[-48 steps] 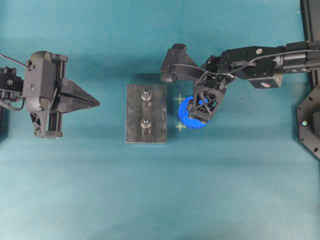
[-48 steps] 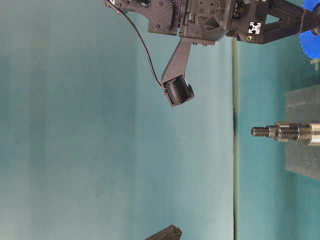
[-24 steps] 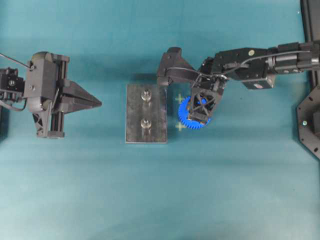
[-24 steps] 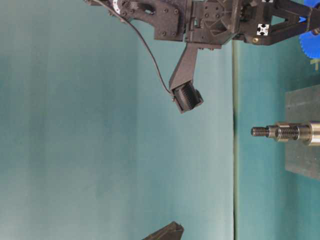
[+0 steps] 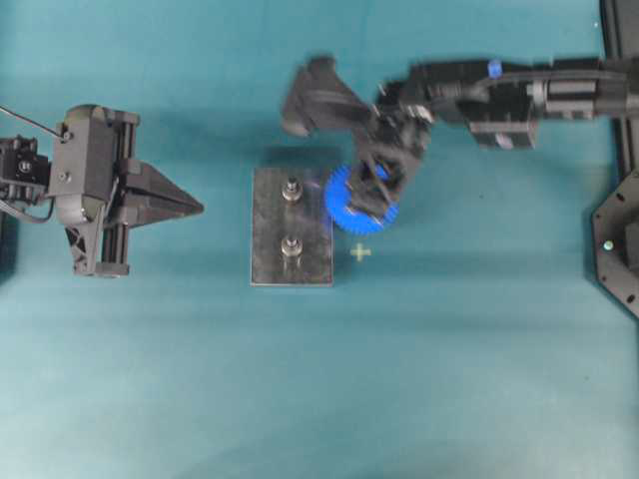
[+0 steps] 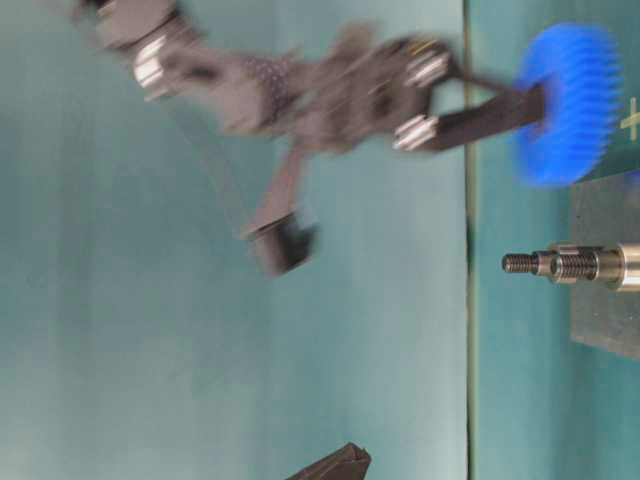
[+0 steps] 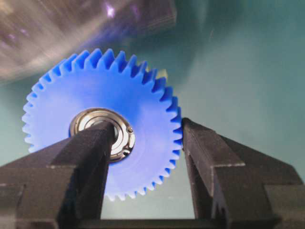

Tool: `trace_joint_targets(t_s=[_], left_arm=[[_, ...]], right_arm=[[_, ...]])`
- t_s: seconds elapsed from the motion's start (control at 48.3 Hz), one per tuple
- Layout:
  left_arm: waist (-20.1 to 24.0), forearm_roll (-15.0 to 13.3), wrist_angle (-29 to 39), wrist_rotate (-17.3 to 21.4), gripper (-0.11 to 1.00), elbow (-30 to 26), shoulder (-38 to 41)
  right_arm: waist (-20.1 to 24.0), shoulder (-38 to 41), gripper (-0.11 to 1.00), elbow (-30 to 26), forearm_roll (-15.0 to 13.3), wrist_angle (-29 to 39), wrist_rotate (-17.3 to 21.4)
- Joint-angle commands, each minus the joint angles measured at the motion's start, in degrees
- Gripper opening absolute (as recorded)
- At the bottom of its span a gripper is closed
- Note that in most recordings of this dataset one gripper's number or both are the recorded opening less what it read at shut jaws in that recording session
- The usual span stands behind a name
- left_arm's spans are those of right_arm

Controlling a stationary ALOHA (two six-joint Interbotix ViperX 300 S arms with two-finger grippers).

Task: Fit the large gear onto the shaft.
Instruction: 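Lift the blue gear and carry it over the upper shaft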

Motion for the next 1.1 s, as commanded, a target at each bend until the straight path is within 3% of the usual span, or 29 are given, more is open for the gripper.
trace_joint_targets(t_s=[0.0,0.331,1.077], left_arm=[[-0.1,0.1,-0.4,-0.2,0.0,-0.7,-0.2],[-0.2,0.1,-0.4,-0.9,0.0,0.4,-1.5],[-0.9,0.1,0.0,-1.9,0.0,0.2,-2.5]], right_arm=[[-0.4,-0.9,0.48,-6.9,0.7,3.3,0.4],[0.4,8.0,0.48,-20.2,1.8,12.1,-0.2],[0.0,13.9,0.48,-22.5,1.2,9.8,-2.3]])
